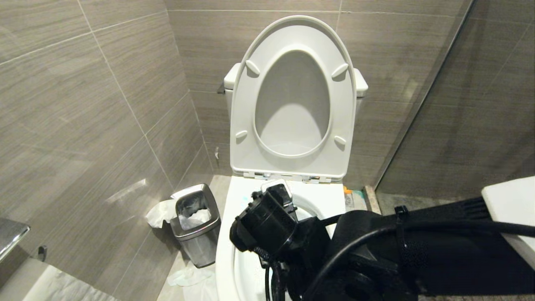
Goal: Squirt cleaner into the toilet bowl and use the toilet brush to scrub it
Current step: Scrub the toilet bowl
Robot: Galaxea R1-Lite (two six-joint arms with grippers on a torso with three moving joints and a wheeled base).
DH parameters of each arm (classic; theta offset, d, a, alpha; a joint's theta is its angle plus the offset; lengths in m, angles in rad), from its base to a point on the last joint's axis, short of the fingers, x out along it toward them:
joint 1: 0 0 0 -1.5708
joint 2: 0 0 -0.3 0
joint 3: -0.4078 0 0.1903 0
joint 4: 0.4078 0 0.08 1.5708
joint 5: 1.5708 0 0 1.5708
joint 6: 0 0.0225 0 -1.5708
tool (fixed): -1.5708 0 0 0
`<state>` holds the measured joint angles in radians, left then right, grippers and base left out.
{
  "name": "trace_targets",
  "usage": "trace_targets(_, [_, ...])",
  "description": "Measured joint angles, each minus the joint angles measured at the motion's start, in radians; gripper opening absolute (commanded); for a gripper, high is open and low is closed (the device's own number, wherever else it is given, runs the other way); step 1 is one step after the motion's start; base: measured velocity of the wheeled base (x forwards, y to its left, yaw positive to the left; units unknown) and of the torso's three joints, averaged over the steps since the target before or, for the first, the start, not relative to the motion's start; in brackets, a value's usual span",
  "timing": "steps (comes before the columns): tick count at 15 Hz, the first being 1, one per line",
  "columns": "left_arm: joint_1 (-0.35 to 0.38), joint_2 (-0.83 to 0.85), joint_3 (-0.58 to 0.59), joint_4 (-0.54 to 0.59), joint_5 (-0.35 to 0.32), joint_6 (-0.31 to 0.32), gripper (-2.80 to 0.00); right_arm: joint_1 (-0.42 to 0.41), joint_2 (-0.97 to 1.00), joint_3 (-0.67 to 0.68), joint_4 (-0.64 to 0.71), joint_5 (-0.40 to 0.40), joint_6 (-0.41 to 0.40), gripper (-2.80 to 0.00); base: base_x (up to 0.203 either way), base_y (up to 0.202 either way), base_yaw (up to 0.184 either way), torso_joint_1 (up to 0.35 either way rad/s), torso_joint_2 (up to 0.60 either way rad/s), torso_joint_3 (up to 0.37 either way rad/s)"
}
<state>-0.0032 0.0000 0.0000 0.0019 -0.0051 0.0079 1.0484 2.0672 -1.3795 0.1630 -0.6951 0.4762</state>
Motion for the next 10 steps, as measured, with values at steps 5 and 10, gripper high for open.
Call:
trace_targets(5, [0.0, 0.0, 0.0, 0.0, 0.0, 0.0, -2.8, 0.063, 0.009, -0.022, 0.0, 0.035, 0.0, -2.8, 0.0, 0.0, 0.0, 0.0, 0.0, 0.0])
trace_targets(10, [0.0, 0.0, 0.0, 0.0, 0.0, -0.001, -2.8, 0.054, 0.085, -0.154, -0.001, 0.051, -0.009, -2.8, 0.0, 0.0, 0.0, 0.0, 0.0, 0.0])
